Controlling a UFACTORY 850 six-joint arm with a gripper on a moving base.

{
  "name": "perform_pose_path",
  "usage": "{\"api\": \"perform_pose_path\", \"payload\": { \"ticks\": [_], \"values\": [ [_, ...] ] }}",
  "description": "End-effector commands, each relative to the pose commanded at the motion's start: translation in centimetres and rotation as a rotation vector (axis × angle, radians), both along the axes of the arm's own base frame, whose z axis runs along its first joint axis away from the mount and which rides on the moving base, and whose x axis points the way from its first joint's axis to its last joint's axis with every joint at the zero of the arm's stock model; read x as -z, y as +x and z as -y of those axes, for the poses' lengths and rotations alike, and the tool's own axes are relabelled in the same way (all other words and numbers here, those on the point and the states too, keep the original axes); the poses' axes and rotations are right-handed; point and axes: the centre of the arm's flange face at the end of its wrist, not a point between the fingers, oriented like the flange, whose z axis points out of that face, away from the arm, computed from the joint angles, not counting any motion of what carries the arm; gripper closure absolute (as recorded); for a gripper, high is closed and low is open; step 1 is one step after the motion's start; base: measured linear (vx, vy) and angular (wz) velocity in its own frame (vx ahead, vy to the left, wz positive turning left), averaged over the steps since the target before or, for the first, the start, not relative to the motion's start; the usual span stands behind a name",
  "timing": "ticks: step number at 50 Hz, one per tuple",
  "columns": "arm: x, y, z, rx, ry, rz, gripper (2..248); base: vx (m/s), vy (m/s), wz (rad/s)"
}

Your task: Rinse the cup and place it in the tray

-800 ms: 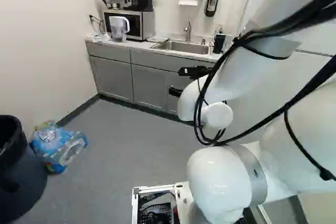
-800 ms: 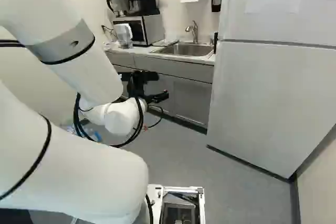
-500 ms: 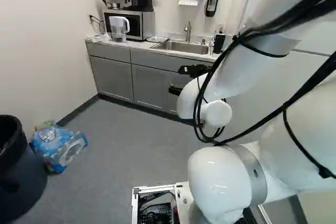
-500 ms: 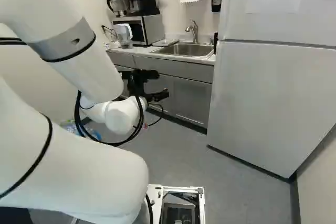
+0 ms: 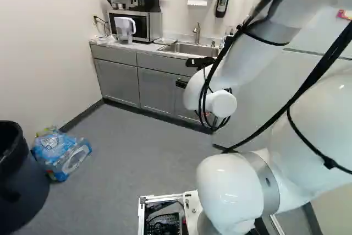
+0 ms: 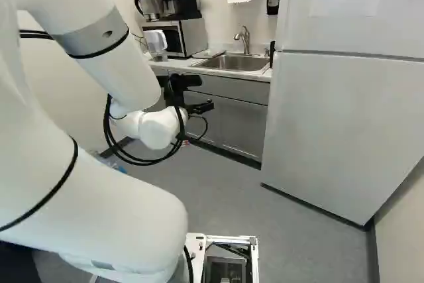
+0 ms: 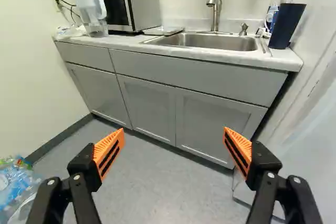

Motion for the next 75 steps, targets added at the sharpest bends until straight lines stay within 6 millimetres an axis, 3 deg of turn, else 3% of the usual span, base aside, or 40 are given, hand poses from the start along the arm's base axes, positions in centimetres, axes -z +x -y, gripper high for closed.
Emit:
{"api": "perform_pose_path", "payload": {
  "ticks": [32,75],
  "values": [
    [-3.4,4.8,0.0,0.000,0.000,0.068,3,0.000,0.000,0.000],
    [-7.2,8.0,0.0,0.000,0.000,0.096,3,0.000,0.000,0.000]
  ]
}}
